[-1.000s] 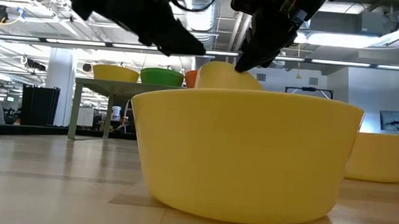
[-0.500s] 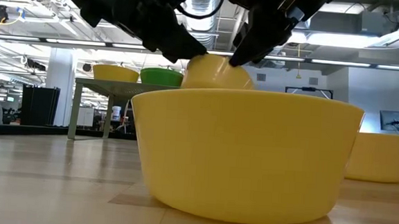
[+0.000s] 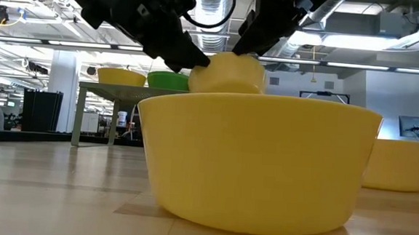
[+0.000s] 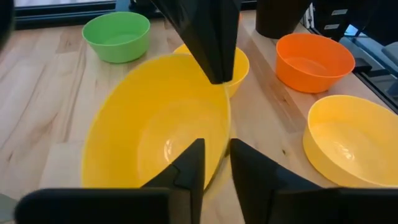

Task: Pick & Place Mini bowls
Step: Stack the yellow bowl on top of the other yellow bowl on the shelf

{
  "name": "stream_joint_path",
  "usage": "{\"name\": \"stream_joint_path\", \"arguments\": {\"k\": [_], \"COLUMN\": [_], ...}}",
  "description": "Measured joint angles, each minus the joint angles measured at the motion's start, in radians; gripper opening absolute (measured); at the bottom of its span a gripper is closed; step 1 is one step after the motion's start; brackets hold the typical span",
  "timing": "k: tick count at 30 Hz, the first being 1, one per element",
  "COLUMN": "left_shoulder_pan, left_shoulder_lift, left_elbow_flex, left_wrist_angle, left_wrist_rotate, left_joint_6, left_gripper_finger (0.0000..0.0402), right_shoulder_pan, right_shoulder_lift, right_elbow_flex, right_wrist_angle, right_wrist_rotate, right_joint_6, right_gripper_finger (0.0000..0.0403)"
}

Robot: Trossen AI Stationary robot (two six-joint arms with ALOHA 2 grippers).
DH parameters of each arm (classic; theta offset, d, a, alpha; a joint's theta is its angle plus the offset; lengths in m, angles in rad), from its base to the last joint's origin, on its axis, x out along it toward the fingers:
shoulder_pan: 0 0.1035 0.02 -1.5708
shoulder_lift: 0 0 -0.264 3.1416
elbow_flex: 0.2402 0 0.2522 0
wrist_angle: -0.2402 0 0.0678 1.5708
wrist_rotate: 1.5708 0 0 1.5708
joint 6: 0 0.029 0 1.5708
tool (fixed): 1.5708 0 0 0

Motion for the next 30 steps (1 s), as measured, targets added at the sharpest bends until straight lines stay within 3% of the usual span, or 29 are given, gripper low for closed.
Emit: {"name": "stream_joint_path", "arguments": {"k": [6, 11, 17, 20, 23, 26, 30], "left_shoulder_pan": [-0.009, -0.044, -0.124, -0.178, -0.231, -0.266, -0.287], "left_shoulder_lift": [0.0, 0.0, 0.001, -0.013, -0.077, -0.184, -0.364], "left_elbow_flex": [0.0, 0.0, -0.001, -0.001, -0.001, -0.001, 0.035], "left_wrist_angle": [-0.004, -0.013, -0.108, -0.173, -0.287, -0.417, -0.564], "left_wrist_rotate": [0.002, -0.01, -0.021, -0.101, -0.252, -0.406, -0.534], "left_joint_6": [0.0, -0.045, -0.157, -0.182, -0.184, -0.204, -0.231], "left_gripper_finger": [0.001, 0.0009, 0.0008, 0.0007, 0.0008, 0.0008, 0.0008], "right_shoulder_pan": [-0.008, -0.007, -0.006, -0.007, -0.007, -0.005, -0.004], "right_shoulder_lift": [0.0, 0.0, 0.0, 0.0, 0.0, 0.0, 0.0], "right_elbow_flex": [0.0, 0.001, 0.001, 0.001, 0.001, 0.001, 0.001], "right_wrist_angle": [0.003, 0.007, 0.005, 0.004, 0.004, 0.005, 0.02], "right_wrist_rotate": [0.002, 0.007, 0.087, 0.107, 0.107, 0.107, 0.107], "right_joint_6": [-0.003, -0.026, -0.026, -0.026, -0.025, -0.025, -0.025], "right_gripper_finger": [0.0002, 0.0022, 0.0051, 0.0056, 0.0056, 0.0056, 0.0056]}}
